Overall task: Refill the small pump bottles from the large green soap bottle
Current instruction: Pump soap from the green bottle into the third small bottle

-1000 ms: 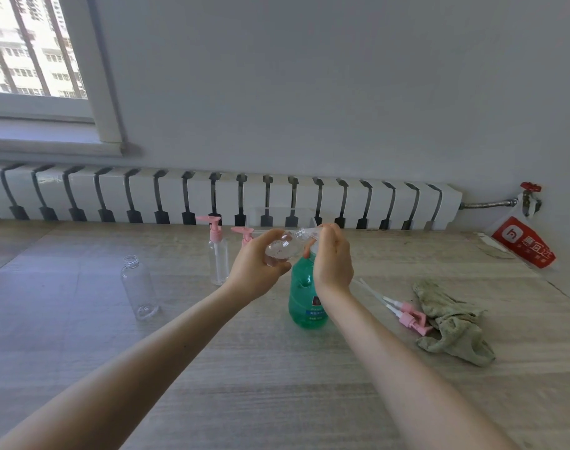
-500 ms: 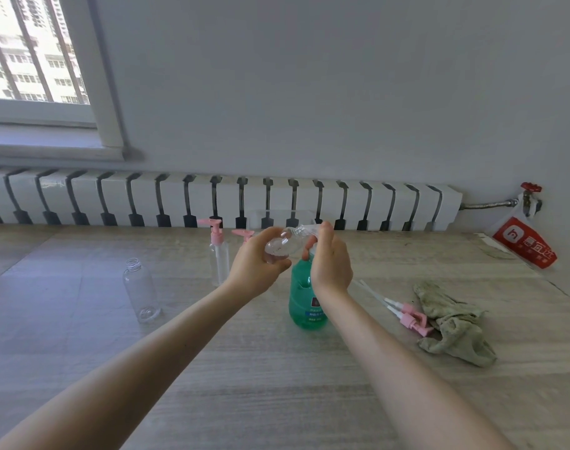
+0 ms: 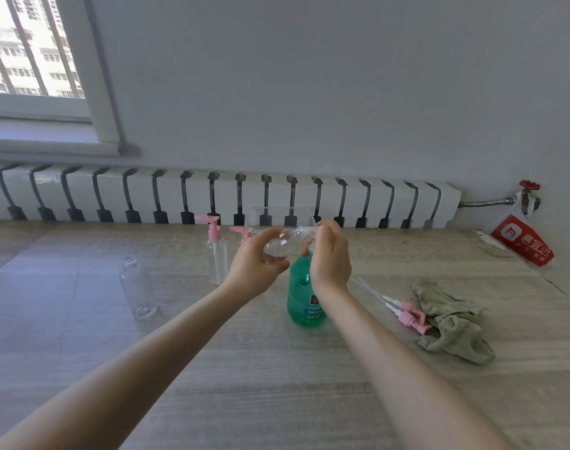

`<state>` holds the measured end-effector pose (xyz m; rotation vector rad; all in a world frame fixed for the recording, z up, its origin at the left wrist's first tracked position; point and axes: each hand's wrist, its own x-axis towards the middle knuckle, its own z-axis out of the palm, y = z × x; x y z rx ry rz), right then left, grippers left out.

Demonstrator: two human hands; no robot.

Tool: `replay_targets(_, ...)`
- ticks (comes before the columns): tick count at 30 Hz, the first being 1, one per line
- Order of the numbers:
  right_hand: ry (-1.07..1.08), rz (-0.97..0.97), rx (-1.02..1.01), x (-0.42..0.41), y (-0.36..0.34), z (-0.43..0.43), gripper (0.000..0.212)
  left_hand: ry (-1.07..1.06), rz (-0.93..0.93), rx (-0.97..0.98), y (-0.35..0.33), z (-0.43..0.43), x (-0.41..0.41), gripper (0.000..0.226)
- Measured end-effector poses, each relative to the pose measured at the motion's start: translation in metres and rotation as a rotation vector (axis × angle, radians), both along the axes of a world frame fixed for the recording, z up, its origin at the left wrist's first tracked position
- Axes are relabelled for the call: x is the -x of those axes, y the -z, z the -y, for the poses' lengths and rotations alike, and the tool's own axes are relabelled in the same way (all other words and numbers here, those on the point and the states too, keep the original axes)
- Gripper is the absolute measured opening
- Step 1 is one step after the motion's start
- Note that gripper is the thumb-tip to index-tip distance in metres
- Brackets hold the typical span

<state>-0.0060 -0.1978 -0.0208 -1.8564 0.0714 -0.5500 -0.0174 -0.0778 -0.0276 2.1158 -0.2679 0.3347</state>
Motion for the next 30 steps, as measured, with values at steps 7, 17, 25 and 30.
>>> replay_targets(7,0.012,0.017,-0.012,-0.0003,-0.0001,-0.0010,0.025,-0.003,-0.028,0.005,-0.0015,0.0007,-0.0001,0.047)
replay_targets(17,0.046,-0.006,0.092,-0.0017,0.0006,-0.0024,0.055,0.007,-0.027,0.048,-0.0048,0.0022,0.0014,0.052)
replay_targets(25,0.056,-0.016,0.121,-0.0022,-0.0003,-0.0038,0.062,0.008,-0.017,0.025,-0.0082,0.0006,0.0002,0.051)
replay_targets(30,0.033,-0.023,0.087,-0.0006,-0.0015,-0.0039,0.053,-0.002,-0.021,0.031,-0.0059,0.0001,-0.0020,0.050)
